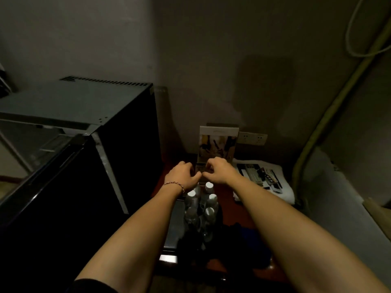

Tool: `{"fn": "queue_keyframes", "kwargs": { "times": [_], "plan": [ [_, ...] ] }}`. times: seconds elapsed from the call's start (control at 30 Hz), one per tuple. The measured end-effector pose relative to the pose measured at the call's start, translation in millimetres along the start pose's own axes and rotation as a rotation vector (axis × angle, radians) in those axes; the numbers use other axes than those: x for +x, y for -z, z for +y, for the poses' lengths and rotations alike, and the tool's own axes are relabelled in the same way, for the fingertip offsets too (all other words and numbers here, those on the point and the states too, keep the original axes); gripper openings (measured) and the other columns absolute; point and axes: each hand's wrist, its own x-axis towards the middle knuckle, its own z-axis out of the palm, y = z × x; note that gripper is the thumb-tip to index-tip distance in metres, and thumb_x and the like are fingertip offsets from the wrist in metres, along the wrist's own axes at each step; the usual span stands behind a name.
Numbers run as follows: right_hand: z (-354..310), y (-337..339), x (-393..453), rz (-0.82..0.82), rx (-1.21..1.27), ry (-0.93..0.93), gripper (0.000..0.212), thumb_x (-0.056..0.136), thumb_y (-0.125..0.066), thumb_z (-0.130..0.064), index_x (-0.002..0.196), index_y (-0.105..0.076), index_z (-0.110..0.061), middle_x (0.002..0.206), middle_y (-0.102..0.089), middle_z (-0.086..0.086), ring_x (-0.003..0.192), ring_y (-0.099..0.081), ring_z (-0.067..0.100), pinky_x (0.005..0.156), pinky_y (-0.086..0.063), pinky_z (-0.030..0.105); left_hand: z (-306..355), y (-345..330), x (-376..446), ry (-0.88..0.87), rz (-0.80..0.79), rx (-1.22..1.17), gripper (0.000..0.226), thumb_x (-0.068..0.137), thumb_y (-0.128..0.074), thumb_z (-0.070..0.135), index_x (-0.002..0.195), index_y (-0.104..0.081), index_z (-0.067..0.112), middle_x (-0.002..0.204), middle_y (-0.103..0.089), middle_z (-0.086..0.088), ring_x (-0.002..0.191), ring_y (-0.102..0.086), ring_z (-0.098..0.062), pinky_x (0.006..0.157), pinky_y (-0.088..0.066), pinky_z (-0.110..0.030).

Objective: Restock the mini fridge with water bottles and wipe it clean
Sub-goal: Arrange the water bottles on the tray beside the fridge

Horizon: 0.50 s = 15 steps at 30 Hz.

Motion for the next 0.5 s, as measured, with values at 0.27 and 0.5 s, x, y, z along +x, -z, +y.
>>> {"fn": "queue_keyframes", "kwargs": {
  "times": [0.27,0.5],
  "plan": [
    [-59.7,-9.6,-115.5,0.110,0.003,-0.103,0.034,0.089,-0.063,-0.044,0.106,-0.062,-0.015,0.108,-0.055,0.006,0.098,-0.058,0.024,0.085,-0.052,0.042,-16.7,36.3,-107.2,-0.098,-0.024,-0.056,0.034,0.089,-0.051,0.058,0.092,-0.056,0.025,0.098,-0.050,0.003,0.084,-0.052,-0.017,0.073,-0.045,-0.033],
    [-109.4,-43.8,-232.5,0.125,0.075,-0.185,0.032,0.088,-0.065,-0.039,0.110,-0.060,-0.017,0.114,-0.055,0.007,0.104,-0.058,0.025,0.090,-0.052,0.045,-35.6,42.2,-215.5,-0.194,-0.146,-0.074,0.040,0.088,-0.049,0.060,0.105,-0.059,0.025,0.106,-0.052,0.001,0.095,-0.055,-0.021,0.081,-0.048,-0.037]
  ]
}}
